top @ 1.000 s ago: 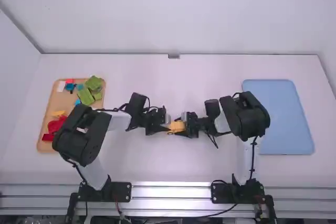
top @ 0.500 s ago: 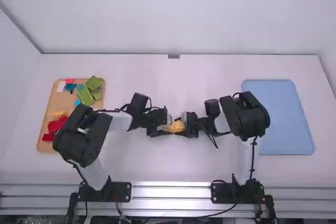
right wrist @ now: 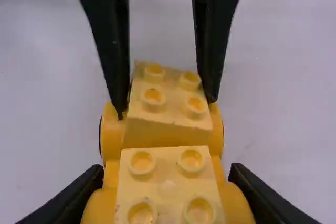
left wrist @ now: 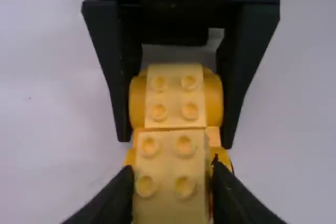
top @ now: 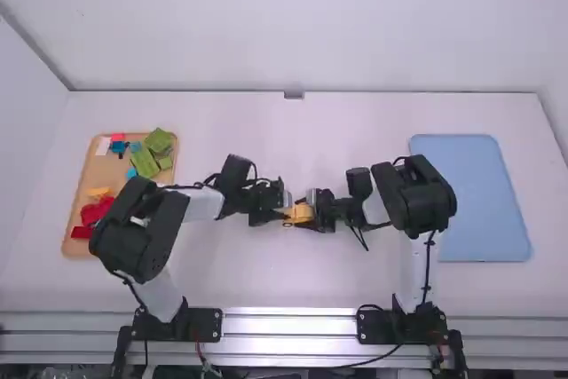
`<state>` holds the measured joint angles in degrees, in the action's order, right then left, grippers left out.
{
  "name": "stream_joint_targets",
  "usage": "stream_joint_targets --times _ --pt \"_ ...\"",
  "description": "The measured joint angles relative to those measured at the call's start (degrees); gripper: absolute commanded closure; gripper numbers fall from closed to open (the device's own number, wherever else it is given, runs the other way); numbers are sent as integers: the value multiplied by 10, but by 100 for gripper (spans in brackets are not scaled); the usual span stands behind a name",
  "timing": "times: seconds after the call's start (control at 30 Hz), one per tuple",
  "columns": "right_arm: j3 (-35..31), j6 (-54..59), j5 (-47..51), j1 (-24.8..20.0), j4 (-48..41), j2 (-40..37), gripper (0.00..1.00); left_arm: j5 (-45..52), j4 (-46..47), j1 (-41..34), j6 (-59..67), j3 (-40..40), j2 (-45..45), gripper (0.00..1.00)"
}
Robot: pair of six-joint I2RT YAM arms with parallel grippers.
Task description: Assemble lego blocks to make yellow taxi
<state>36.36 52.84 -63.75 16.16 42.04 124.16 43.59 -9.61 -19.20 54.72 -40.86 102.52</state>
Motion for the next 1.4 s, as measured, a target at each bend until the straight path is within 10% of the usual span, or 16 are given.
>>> stream_joint_targets --times 0.23,0.5,0.73,0.87,0.93,1.4 --pt "0 -3 3 -2 2 0 51 -3 4 -2 -3 -4 0 85" --pt "0 1 -2 6 0 0 50 19 -1 -5 17 -4 0 25" --pt "0 3 -3 11 0 0 50 40 2 -3 21 -4 -3 18" --pt "0 2 -4 10 0 0 49 64 16 10 13 -4 -41 36" --pt "0 3 -3 10 0 0 49 76 29 24 5 -4 -77 98" --pt "7 3 2 15 -4 0 50 28 102 -7 3 -11 -22 98"
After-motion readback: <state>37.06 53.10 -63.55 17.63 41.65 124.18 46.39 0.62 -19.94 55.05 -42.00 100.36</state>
